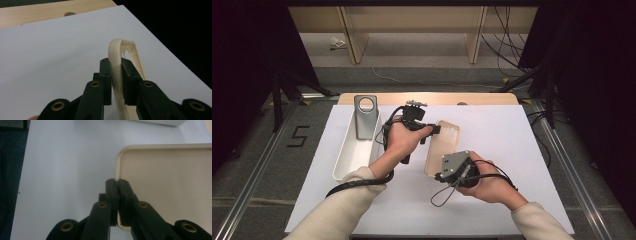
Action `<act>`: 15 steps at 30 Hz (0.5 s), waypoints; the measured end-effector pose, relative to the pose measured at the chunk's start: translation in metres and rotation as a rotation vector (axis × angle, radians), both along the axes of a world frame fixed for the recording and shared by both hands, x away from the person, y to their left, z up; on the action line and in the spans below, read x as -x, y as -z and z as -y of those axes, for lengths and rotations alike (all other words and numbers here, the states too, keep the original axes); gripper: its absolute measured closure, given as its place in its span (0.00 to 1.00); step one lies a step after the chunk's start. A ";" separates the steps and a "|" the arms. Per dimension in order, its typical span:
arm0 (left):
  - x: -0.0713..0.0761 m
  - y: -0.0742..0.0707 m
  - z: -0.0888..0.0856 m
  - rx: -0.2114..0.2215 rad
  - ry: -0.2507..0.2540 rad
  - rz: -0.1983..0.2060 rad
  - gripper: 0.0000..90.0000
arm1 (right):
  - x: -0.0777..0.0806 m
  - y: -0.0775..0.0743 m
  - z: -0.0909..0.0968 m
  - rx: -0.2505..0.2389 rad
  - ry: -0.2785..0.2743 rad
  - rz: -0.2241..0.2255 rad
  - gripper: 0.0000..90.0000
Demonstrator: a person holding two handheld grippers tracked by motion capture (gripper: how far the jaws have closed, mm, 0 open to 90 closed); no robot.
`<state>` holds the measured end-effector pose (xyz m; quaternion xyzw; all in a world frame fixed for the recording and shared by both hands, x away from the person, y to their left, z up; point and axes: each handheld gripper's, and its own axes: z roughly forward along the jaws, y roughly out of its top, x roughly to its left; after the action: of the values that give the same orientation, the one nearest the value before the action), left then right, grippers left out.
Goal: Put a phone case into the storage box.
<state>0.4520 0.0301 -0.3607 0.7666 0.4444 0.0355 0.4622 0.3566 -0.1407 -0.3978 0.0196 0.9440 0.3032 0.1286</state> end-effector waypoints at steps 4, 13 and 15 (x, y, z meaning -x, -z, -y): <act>0.002 -0.002 0.001 0.017 -0.001 0.011 0.91 | -0.001 0.001 0.001 0.004 0.009 0.000 0.98; 0.004 -0.003 -0.002 0.088 -0.005 0.015 0.91 | -0.003 0.002 0.002 0.007 0.029 0.013 0.98; 0.005 -0.004 -0.002 0.096 -0.004 0.022 0.91 | -0.003 0.003 0.002 0.005 0.038 0.014 0.97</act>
<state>0.4474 0.0324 -0.3566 0.7422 0.4420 0.0237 0.5032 0.3596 -0.1431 -0.4006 0.0350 0.9432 0.2987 0.1409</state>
